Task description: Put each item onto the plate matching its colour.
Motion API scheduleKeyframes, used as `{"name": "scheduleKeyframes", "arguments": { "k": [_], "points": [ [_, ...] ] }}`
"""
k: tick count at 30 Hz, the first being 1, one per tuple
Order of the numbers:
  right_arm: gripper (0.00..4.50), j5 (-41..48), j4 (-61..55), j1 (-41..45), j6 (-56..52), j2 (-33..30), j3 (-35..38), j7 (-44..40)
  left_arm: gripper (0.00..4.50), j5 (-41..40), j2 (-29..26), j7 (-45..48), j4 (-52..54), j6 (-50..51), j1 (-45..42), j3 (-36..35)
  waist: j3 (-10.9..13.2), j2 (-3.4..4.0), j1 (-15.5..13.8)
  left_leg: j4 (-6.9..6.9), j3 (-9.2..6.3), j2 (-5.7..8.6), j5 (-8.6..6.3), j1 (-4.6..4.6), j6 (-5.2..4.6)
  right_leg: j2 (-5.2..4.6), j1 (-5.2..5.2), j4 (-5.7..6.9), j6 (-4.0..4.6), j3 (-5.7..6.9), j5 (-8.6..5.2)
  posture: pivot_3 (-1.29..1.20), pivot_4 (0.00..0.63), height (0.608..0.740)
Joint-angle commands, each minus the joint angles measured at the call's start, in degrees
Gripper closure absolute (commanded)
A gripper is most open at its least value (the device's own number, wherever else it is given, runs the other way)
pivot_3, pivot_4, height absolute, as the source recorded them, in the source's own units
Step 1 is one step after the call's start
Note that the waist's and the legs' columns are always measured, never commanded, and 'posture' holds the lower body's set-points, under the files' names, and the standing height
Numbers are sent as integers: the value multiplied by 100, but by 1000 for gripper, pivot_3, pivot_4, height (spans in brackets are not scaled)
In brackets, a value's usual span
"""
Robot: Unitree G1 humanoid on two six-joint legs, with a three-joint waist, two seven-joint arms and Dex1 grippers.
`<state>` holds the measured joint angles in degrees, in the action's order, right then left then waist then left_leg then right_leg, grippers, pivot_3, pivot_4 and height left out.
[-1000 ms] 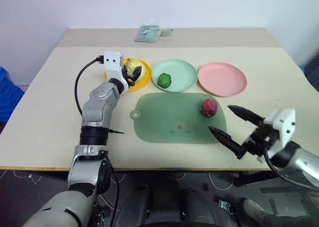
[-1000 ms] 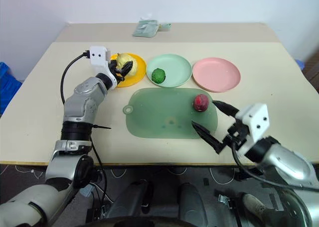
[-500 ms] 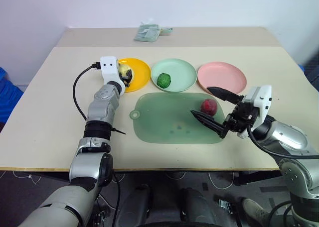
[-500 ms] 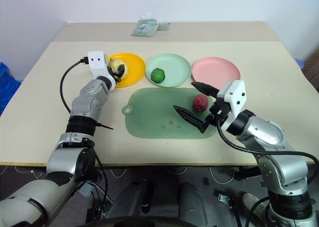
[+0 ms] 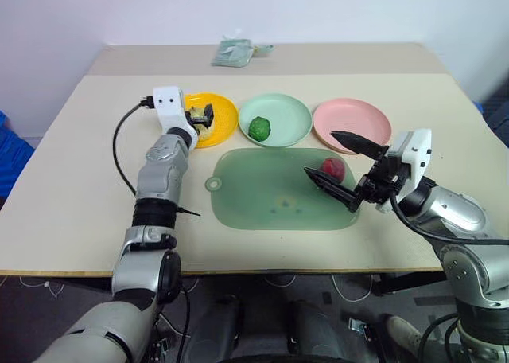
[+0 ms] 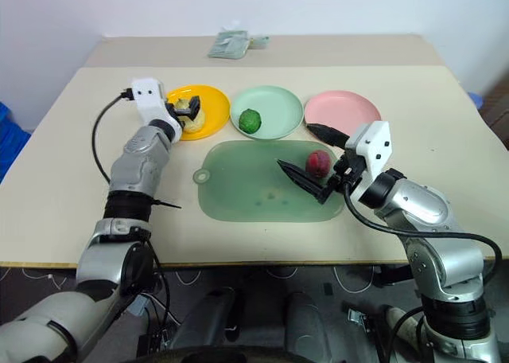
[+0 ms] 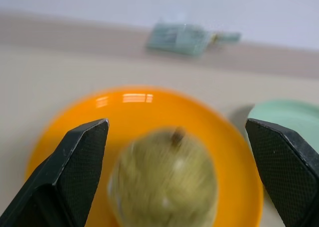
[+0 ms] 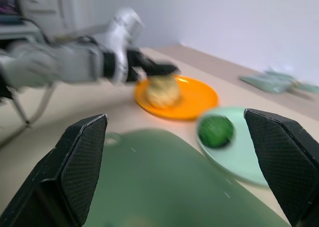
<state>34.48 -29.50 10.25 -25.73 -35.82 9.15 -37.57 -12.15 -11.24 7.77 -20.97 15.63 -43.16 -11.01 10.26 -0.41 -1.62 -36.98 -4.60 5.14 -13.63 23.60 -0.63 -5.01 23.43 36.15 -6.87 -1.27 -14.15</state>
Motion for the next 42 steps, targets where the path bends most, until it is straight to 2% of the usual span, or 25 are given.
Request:
{"name": "scheduleKeyframes", "arguments": {
  "k": [1, 5, 9, 12, 15, 20, 26, 33, 42],
  "points": [
    [0, -119, 222, 133, 70, -36, -11, -57, 46, -566, -351, 746, 1599, 380, 574, -21, -1, 1, 24, 1, 0, -1, 0, 0, 1, 0, 0, 1, 0, 0, 0, 0, 150, 740],
    [0, -290, 821, 348, 168, 2, -155, -256, 46, -1659, -1151, 2241, 3158, 756, 1710, -223, -3, 6, 105, 1, -1, -3, 0, 0, 1, -6, 0, 0, 3, -3, 0, 0, 150, 740],
    [0, -570, 1599, 664, 344, 24, -400, -556, 46, -2720, -2248, 3780, 4204, 1184, 2902, -613, -3, 11, 141, 5, 0, -6, -1, -1, 1, -9, 0, -3, 7, -8, -1, 0, 150, 740],
    [0, -711, 2111, 923, 425, 80, -554, -761, 46, -3401, -2941, 4737, 4785, 1368, 3800, -1053, -1, 16, 137, 10, -1, -7, -1, -2, 1, -12, -1, -7, 26, -8, -12, 0, 150, 740],
    [0, -808, 2472, 1111, 463, 136, -637, -905, 46, -3752, -3331, 5317, 5038, 1369, 4422, -1451, 0, 19, 96, 11, -1, -8, -1, -2, 1, -15, -1, -9, 29, -8, -14, 0, 150, 740],
    [0, -1069, 3111, 1417, 663, 175, -810, -1158, 46, -3777, -3649, 5919, 5178, 1226, 5151, -1846, 2, 23, 104, 10, 0, -7, -3, -4, 1, -18, -3, -14, 40, -7, -20, 0, 150, 740],
    [0, -1353, 3853, 1672, 1004, 267, -860, -1337, 46, -3841, -3603, 5948, 5411, 1157, 5473, -1907, 3, 25, 104, 16, 1, -8, -3, -4, 1, -18, -1, -13, 42, -7, -21, 0, 150, 740],
    [0, -1661, 4373, 1755, 1254, 342, -881, -1382, 46, -3790, -3588, 6010, 5525, 1048, 5661, -1851, 4, 28, 107, 18, 1, -8, -3, -4, 1, -18, 0, -13, 42, -7, -21, 0, 150, 740],
    [0, -1771, 4461, 1695, 1242, 360, -858, -1431, 46, -3744, -3566, 6036, 5511, 911, 5745, -1806, 5, 29, 109, 19, 1, -8, -3, -4, 1, -18, 1, -13, 42, -7, -21, 0, 150, 740]
  ]
}}
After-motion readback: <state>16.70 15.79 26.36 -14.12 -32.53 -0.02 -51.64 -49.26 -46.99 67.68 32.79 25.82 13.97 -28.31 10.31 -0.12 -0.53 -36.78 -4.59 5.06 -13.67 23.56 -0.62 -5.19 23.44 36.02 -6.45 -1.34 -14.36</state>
